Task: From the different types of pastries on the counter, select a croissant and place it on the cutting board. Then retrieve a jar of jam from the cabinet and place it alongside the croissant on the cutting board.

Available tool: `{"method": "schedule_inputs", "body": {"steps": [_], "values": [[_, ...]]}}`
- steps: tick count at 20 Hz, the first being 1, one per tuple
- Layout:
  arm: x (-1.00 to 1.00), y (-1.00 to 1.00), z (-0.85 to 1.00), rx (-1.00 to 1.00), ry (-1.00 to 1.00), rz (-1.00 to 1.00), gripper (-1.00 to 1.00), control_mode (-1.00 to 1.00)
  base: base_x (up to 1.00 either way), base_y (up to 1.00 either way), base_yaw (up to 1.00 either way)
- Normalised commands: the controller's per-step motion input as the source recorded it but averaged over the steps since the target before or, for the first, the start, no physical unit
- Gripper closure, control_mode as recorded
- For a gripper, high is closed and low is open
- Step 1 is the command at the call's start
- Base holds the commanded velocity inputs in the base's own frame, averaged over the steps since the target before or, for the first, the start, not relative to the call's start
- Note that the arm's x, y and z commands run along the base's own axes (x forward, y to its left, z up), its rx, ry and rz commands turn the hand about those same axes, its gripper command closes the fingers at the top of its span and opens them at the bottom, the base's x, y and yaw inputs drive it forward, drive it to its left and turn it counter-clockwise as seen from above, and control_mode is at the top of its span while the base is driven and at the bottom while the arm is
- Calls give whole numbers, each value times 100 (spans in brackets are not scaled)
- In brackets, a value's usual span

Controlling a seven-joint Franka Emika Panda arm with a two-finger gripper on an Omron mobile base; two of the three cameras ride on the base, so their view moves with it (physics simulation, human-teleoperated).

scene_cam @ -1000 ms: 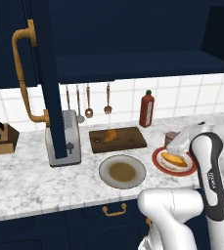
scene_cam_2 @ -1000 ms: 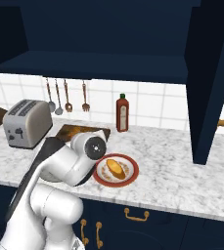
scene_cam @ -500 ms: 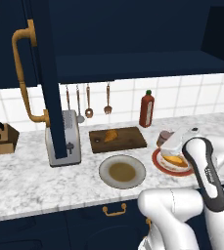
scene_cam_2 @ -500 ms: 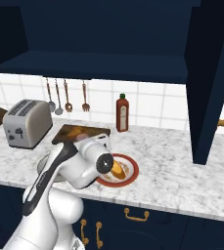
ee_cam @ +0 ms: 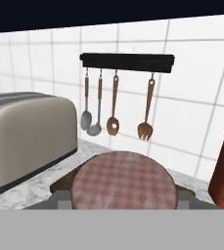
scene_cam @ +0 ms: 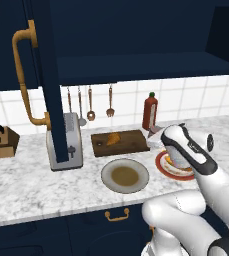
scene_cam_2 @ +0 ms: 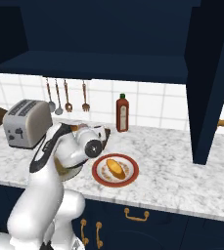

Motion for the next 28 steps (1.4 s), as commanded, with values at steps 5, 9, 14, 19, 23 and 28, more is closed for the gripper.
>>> {"method": "schedule_inputs", "body": {"steps": [5, 9, 14, 19, 23, 28], "values": [[29, 1, -2, 0, 3, -1, 100, -100, 0, 0, 0], [100, 21, -34, -3, 9, -7, 100, -100, 0, 0, 0], [10, 4, -17, 0, 0, 0, 100, -100, 0, 0, 0], [0, 1, -51, 0, 0, 0, 100, -100, 0, 0, 0], [9, -1, -3, 0, 0, 4, 100, -100, 0, 0, 0], [46, 1, -14, 0, 1, 1, 100, -100, 0, 0, 0]]}}
